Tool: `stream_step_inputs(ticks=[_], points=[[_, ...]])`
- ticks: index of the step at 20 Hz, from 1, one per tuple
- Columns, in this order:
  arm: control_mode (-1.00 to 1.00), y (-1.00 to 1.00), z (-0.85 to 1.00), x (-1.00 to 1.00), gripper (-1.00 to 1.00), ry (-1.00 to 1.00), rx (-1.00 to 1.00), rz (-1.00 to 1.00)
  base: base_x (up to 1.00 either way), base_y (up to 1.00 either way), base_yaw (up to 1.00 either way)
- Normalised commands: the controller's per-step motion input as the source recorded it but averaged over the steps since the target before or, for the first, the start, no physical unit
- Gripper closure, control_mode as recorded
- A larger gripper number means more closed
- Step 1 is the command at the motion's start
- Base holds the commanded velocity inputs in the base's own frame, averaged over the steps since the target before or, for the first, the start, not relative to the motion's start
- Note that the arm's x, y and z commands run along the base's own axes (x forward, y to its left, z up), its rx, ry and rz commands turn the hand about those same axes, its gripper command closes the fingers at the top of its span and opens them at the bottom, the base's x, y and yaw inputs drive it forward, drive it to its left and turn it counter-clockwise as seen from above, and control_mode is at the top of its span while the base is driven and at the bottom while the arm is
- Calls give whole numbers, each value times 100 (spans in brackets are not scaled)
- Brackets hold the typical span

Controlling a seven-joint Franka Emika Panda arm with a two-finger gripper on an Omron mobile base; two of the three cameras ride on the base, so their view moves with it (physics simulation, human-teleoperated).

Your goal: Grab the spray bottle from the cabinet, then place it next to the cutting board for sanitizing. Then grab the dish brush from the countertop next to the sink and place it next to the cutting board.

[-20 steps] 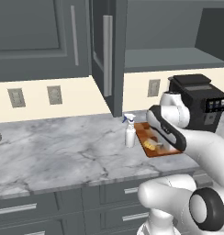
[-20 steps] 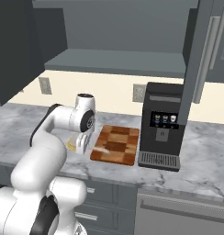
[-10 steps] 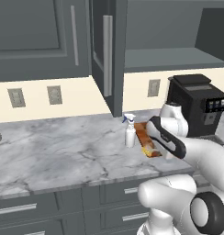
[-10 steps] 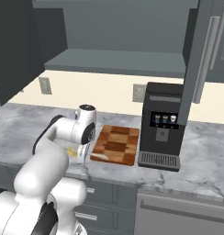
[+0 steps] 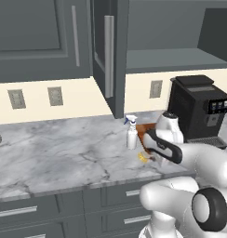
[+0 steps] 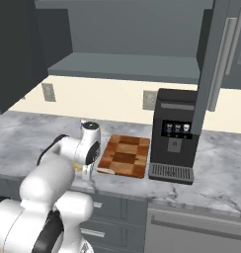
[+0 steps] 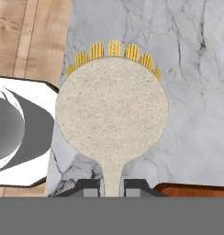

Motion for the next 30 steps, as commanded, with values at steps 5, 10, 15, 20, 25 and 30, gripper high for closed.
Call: stream_step_inputs(ticks=[5,10,15,20,25,30], points=[[-100,2,-21,38,100,0,0,0,0,0,0],[-100,0,-14,9,100,0,0,0,0,0,0],[-100,-7,-19,0,100,6,0,-3,0,0,0],[-100,-6,-16,4,100,3,0,-9,0,0,0],[-100,0,-27,19,100,1,0,-1,0,0,0],[-100,0,-34,11,-100,0,0,0,0,0,0]])
